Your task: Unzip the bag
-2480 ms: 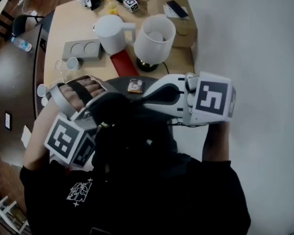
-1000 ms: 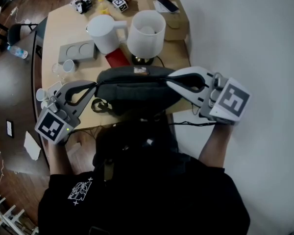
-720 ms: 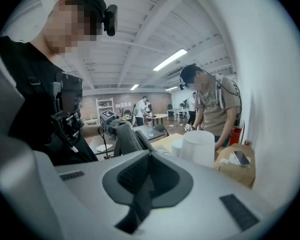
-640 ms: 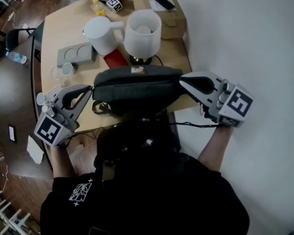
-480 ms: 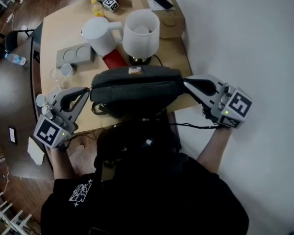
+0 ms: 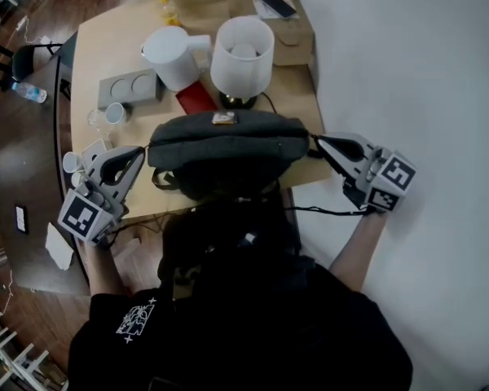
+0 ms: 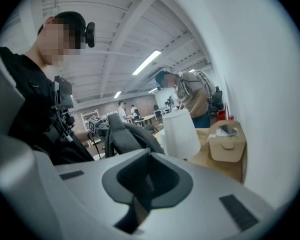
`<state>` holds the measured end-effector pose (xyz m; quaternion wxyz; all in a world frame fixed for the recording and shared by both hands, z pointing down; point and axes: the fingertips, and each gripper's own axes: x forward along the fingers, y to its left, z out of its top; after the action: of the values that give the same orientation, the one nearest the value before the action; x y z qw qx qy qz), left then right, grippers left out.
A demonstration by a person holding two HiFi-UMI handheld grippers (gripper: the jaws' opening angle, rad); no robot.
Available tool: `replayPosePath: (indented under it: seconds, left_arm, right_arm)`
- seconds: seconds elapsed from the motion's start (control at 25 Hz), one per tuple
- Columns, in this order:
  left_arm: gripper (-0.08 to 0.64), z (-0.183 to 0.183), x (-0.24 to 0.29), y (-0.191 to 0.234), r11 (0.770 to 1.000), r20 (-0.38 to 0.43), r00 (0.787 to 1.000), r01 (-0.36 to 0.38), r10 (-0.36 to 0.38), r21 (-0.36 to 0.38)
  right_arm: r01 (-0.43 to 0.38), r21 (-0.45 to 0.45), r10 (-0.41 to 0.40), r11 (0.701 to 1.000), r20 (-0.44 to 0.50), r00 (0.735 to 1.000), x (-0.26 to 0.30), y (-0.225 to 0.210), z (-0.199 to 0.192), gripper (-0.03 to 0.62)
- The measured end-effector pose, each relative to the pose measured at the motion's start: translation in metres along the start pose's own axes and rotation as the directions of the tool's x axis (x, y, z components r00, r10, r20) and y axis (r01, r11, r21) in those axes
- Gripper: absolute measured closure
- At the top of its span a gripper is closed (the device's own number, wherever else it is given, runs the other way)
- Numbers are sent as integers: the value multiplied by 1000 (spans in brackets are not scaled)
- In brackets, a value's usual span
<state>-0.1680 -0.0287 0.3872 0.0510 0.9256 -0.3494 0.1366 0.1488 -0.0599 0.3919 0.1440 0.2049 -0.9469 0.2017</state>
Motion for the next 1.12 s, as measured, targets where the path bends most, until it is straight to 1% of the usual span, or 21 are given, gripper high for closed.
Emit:
replayPosePath:
  seconds: [0.12,0.2,0.28,0.4,0.48,0.6,0.72,0.8,0.88,0.96,1.04,1.12]
  left_arm:
    - [557,-5,-5,-1,1000,-22,1000,0,-1,-4]
    - [557,-6,-6,-2,1000,-23,1000,0,0,-4]
    - [557,-7,-5,-1,1000,-11,1000,-4,4,-21]
    - [557,-19,-6,-1,999,-31,1000,-7,6,-50]
    - [557,-25,-9,-1,998,-43,999,-16,13,-64]
    - [557,-31,-12,0,997,-37,999,-24,22,-70]
    - [558,-38,-4,1,998,-67,996,-54,52,-30]
    - [558,-44,4,-7,999,-106,993,-45,45,4]
    - [560,-50,11,-17,999,-134,990,-36,38,20]
    - [559,-52,14,-17,998,-143,988,-58,63,39]
    - [558,-57,11,-10,995,-151,984,-89,96,50]
    - [558,-72,8,-6,993,-192,976,-99,108,58]
  right_arm:
    - [-8,25,8,1000,-3,1000,-1,-3,-8,583]
    - [-7,42,7,999,-4,1000,-3,-7,-14,583]
    - [-8,67,8,998,3,1000,-3,-12,-20,583]
    - [-14,97,13,995,17,1000,0,-18,-28,583]
    - [-14,99,12,995,16,1000,0,-20,-30,583]
    - [-17,83,19,996,-19,1000,-1,-19,-28,583]
    - [-22,92,27,995,-57,998,7,-18,-30,584]
    - [-15,89,23,996,-95,995,9,-15,-35,584]
    - [-38,81,48,996,-127,991,15,-6,-38,586]
    - [-69,73,80,995,-159,984,28,1,-42,586]
    - [-58,97,73,994,-161,984,31,-10,-49,586]
    - [-43,136,64,990,-151,986,29,-23,-58,584]
